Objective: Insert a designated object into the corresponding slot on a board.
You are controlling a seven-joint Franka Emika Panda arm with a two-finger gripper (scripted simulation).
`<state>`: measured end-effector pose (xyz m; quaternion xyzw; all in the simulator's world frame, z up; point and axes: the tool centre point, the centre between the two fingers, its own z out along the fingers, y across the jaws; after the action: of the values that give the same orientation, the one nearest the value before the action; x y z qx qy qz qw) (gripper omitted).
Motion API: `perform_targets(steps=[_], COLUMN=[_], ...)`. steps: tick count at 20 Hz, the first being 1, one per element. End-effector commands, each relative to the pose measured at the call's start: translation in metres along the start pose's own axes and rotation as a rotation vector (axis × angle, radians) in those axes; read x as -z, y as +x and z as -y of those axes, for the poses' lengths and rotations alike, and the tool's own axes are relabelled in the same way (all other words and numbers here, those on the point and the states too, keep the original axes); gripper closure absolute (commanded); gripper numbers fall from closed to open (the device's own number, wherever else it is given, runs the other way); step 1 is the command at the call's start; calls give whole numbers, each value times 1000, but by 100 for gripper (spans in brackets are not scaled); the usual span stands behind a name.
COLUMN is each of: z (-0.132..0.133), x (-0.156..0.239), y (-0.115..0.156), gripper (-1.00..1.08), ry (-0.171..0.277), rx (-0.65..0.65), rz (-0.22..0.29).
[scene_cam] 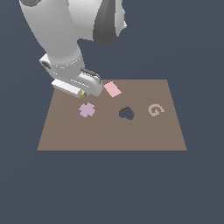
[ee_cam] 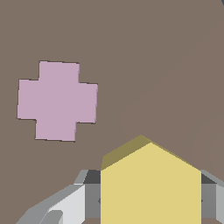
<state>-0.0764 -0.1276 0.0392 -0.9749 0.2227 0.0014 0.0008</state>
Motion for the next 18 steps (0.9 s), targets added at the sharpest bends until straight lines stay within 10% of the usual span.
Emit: perform_targets(steps=[1, 16, 17, 18], z=[-3, -8, -8, -8], x=[1, -9, -9, -9], y=[-7, -15, -15, -15], gripper=[108, 108, -92, -92], ry=[0, -1, -1, -1], rx=[6, 12, 12, 12], rz=[-1, -1, -1, -1])
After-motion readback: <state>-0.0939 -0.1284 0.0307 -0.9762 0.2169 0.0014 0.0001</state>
